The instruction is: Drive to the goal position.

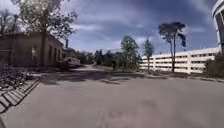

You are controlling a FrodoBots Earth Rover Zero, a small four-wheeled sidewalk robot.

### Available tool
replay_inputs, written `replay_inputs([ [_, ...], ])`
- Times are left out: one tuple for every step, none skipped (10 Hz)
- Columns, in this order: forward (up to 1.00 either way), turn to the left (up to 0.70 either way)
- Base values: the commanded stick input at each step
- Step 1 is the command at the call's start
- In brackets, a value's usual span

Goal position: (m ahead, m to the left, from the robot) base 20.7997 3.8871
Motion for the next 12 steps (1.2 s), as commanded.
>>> replay_inputs([
  [0.7, 0.41],
  [0.7, 0.06],
  [0.7, 0.06],
  [0.7, 0.06],
  [0.7, 0.06],
  [0.7, 0.06],
  [0.7, 0.06],
  [0.7, 0.06],
  [0.7, 0.06],
  [0.7, 0.06],
  [0.7, 0.06],
  [0.7, 0.06],
])
